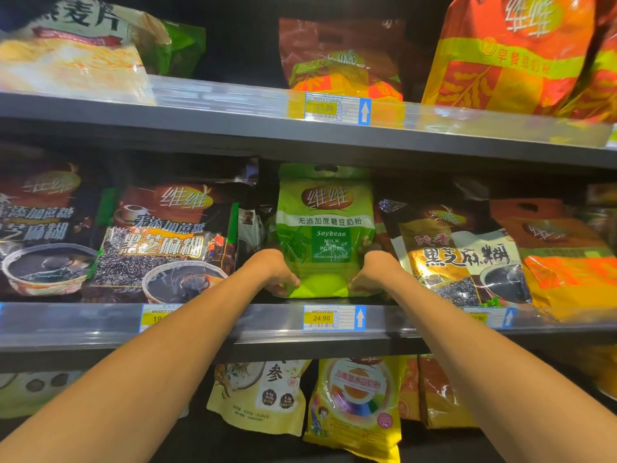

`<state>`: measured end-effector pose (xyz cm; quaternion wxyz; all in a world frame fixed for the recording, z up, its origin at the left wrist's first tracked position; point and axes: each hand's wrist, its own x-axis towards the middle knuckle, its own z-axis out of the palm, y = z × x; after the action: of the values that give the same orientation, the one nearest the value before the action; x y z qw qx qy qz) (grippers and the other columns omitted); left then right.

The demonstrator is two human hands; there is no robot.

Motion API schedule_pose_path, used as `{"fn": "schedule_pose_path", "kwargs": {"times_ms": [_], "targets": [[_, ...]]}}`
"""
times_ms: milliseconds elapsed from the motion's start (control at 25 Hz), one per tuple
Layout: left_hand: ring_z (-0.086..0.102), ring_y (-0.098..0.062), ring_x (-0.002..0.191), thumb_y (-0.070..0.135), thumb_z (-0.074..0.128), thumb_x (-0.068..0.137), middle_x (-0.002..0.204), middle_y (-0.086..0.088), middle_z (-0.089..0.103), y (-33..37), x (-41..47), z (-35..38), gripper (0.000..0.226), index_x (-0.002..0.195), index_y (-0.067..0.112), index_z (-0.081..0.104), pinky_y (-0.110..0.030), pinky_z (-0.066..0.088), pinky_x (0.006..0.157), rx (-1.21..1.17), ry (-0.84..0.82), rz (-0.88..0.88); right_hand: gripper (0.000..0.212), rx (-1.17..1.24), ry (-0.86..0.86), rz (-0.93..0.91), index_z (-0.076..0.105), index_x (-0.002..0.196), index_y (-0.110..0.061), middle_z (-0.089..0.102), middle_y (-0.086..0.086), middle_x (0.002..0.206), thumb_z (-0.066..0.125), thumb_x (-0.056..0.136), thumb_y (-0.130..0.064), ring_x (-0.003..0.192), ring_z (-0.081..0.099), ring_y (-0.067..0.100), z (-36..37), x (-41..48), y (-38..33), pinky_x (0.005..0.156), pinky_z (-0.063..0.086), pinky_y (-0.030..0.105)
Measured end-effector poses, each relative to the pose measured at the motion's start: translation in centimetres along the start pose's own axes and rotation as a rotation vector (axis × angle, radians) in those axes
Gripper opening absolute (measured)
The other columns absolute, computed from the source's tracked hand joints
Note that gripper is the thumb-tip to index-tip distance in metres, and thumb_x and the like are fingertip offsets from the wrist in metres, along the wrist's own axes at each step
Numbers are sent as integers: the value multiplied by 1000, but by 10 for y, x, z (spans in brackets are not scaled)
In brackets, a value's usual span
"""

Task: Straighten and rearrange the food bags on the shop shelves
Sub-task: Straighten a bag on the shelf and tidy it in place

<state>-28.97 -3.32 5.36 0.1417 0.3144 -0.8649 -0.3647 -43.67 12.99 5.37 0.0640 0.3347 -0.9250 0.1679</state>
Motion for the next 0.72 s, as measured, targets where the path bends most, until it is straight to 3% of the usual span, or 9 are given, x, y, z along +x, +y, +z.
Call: {"fn": "schedule_pose_path", "kwargs": {"times_ms": [80, 200, 280, 360, 440, 560, 680, 720], "targets": [[72, -29, 86, 13, 79, 91, 93, -8, 60, -1, -4, -1, 30, 85, 8, 50, -28, 63, 65, -47, -16, 18, 25, 198, -34, 50, 63, 90, -10, 63, 9, 95, 83, 85, -24, 93, 61, 26, -5, -5, -1, 75, 51, 33], [71, -27, 80, 8, 79, 90, 92, -9, 60, -1, -14, -6, 29, 84, 8, 50, -25, 61, 53, -98, -59, 32, 28, 346, -36, 72, 55, 76, -14, 65, 12, 96, 81, 87, -15, 88, 61, 26, -10, -17, -5, 78, 56, 36], [69, -26, 82, 4, 77, 91, 93, -10, 59, -1, -23, -10, 32, 82, 10, 47, -24, 59, 47, -126, -81, 48, 25, 337, 8, 68, 59, 88, -9, 66, 13, 104, 81, 88, -20, 93, 65, 27, -10, -24, -9, 82, 55, 36], [64, -20, 76, 0, 76, 91, 97, -12, 57, 0, -32, -13, 29, 85, 7, 49, -21, 55, 41, -123, -89, 72, 46, 272, 60, 69, 57, 117, -1, 66, 15, 118, 81, 88, -27, 108, 67, 30, -11, -30, -12, 90, 58, 39], [60, -19, 79, 1, 74, 93, 104, -12, 52, 0, -37, -14, 27, 95, 3, 47, -20, 52, 41, -86, -96, 85, 69, 165, 99, 68, 44, 138, 2, 56, 18, 134, 79, 89, -31, 123, 59, 32, -13, -38, -15, 97, 54, 38], [58, -18, 83, 12, 72, 96, 106, -10, 53, 3, -49, -17, 23, 102, 2, 52, -20, 51, 55, 71, -22, 112, 76, 103, 137, 11, 37, 146, -1, 43, 20, 146, 76, 89, -33, 129, 52, 34, -13, -55, -16, 101, 50, 39], [58, -23, 91, 20, 67, 100, 106, -12, 58, 4, -65, -21, 47, 136, -6, 49, -27, 48, 67, 202, 56, 167, 71, 103, 177, -59, 39, 146, -5, 40, 17, 148, 73, 89, -31, 127, 54, 33, -12, -72, -12, 98, 50, 40], [61, -27, 98, 22, 65, 101, 115, -15, 61, 3, -72, -22, 53, 142, -6, 46, -31, 50, 74, 218, 77, 180, 72, 106, 198, -86, 40, 148, -6, 40, 15, 150, 72, 89, -31, 129, 53, 32, -11, -77, -10, 100, 49, 40]]}}
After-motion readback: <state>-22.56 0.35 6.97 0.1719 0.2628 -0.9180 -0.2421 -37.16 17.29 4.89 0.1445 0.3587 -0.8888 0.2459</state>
